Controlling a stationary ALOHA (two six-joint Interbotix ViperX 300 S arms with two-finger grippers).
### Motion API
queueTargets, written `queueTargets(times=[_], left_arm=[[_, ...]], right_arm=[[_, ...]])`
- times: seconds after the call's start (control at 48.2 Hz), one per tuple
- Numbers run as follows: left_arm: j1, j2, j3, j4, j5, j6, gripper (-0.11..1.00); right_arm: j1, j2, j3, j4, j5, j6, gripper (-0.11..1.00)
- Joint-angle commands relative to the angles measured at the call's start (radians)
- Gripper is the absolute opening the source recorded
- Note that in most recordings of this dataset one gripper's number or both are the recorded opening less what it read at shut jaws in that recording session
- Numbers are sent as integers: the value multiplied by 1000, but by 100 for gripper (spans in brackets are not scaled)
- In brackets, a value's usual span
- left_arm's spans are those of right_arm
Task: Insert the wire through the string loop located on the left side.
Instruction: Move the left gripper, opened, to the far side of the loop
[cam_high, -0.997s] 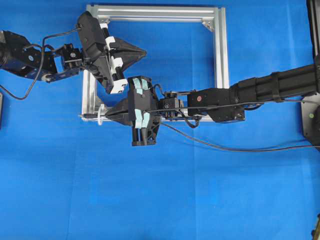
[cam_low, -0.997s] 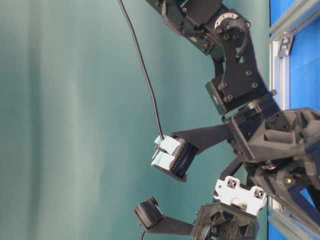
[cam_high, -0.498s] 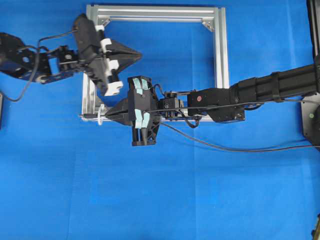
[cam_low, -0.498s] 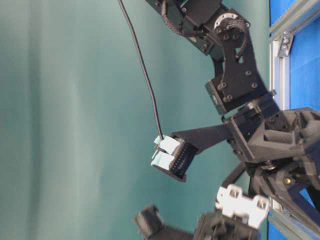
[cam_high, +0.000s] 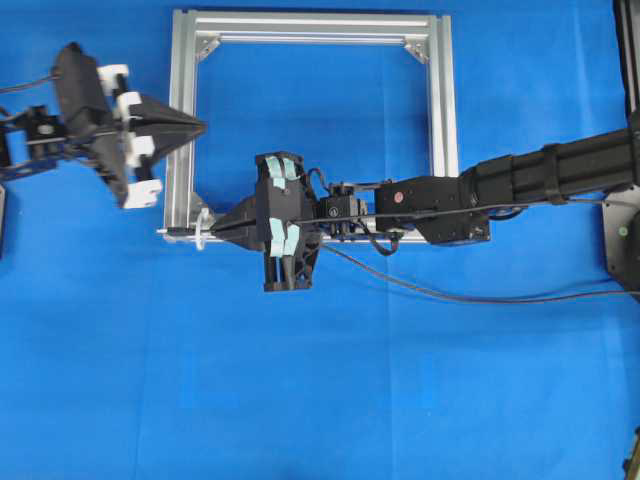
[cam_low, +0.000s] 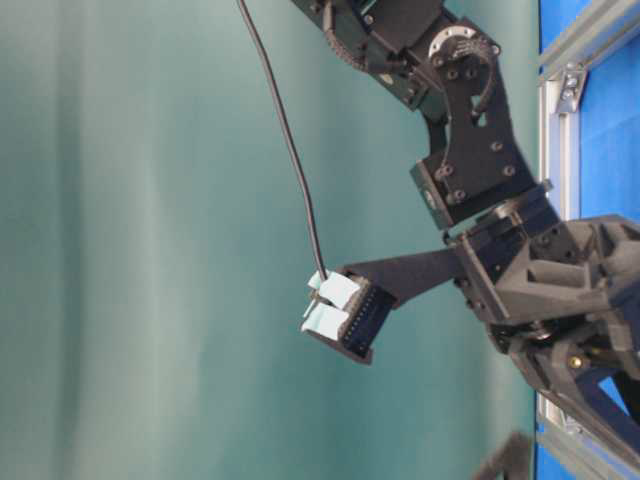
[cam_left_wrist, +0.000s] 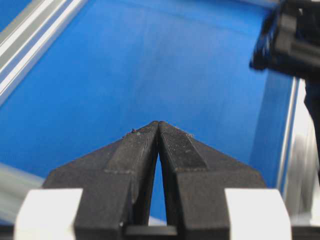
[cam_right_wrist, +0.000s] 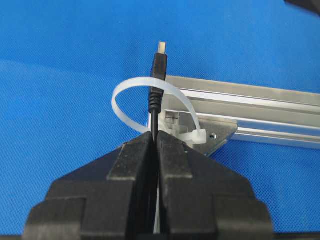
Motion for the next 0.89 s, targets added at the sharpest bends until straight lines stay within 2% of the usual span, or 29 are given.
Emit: queueTargets(times=[0.0,0.27,0.498,0.644,0.872], left_arm=[[-2,-71,44,3,-5,-2,2],[9,-172,138,3,2,-2,2],[8,-181,143,3,34,-20,2],[-67,-190,152,5,34,-40,2],[-259,-227,152,5,34,-58,2]], right_arm=[[-2,-20,-18,-2,-5,-2,0],[-2,-20,-18,-2,-6,-2,0],[-2,-20,-21,-2,-9,-2,0],[-2,-20,-20,-2,-9,-2,0],[-2,-20,-20,-2,-6,-2,0]])
